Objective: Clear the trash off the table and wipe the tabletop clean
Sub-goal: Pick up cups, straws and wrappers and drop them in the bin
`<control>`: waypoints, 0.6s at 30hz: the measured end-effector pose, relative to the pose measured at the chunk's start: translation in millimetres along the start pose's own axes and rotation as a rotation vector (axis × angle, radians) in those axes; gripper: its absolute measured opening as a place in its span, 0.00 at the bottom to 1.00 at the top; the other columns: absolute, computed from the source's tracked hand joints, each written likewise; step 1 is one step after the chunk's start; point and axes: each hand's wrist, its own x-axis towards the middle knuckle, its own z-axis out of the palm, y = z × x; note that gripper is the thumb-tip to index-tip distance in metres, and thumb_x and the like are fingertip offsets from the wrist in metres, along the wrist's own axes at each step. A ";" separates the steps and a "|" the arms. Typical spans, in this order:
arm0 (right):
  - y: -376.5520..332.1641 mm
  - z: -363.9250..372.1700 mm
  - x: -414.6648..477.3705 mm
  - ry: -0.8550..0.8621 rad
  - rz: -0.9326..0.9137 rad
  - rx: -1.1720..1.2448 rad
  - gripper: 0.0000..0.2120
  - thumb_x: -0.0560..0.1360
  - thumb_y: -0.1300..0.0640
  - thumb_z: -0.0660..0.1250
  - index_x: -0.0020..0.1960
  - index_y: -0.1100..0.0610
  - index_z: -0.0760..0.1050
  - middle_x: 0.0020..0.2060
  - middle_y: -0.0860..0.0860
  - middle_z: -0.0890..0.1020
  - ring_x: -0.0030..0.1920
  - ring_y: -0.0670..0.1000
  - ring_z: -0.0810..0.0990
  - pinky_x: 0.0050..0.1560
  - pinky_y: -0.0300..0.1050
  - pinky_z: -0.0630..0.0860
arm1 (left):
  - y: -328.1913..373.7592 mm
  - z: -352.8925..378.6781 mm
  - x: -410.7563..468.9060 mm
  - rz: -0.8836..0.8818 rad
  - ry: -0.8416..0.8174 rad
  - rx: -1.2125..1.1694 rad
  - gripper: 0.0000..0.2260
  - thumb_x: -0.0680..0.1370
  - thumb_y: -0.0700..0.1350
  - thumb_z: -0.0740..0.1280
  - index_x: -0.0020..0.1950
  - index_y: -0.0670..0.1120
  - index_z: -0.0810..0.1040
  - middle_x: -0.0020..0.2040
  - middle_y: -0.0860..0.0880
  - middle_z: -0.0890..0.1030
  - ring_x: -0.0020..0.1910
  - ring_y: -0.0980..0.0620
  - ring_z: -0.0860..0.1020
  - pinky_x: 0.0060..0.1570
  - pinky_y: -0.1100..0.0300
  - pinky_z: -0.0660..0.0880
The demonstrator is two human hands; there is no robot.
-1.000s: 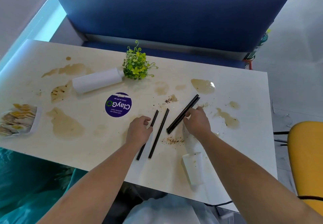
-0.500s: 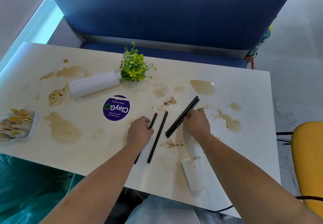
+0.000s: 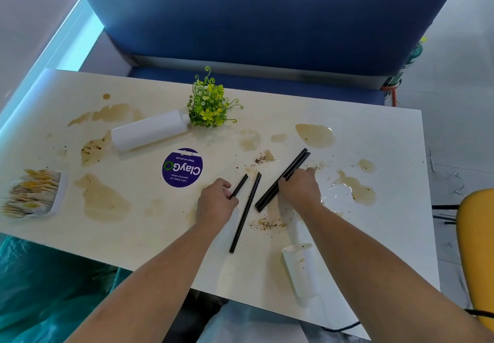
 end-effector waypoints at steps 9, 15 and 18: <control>-11.1 -4.9 -1.1 -0.044 0.096 0.016 0.05 0.73 0.62 0.63 0.39 0.58 0.68 0.60 0.58 0.72 0.31 0.54 0.75 0.31 0.42 0.69 | 11.7 -5.8 -1.8 0.009 0.016 -0.057 0.14 0.74 0.45 0.74 0.58 0.52 0.78 0.44 0.57 0.81 0.43 0.57 0.81 0.48 0.54 0.81; -12.1 -6.7 1.7 -0.049 0.073 -0.016 0.10 0.72 0.58 0.65 0.37 0.54 0.65 0.45 0.54 0.72 0.32 0.53 0.71 0.32 0.40 0.67 | 22.2 -4.3 -4.1 0.045 0.018 -0.160 0.14 0.74 0.44 0.74 0.58 0.52 0.78 0.44 0.56 0.82 0.43 0.57 0.82 0.46 0.56 0.81; -12.5 -5.5 3.4 -0.048 0.090 -0.006 0.09 0.72 0.58 0.65 0.37 0.55 0.65 0.45 0.54 0.72 0.32 0.53 0.71 0.31 0.40 0.66 | 25.1 -2.1 -5.0 0.058 0.032 -0.185 0.14 0.73 0.43 0.74 0.57 0.52 0.78 0.42 0.57 0.82 0.42 0.60 0.81 0.43 0.61 0.78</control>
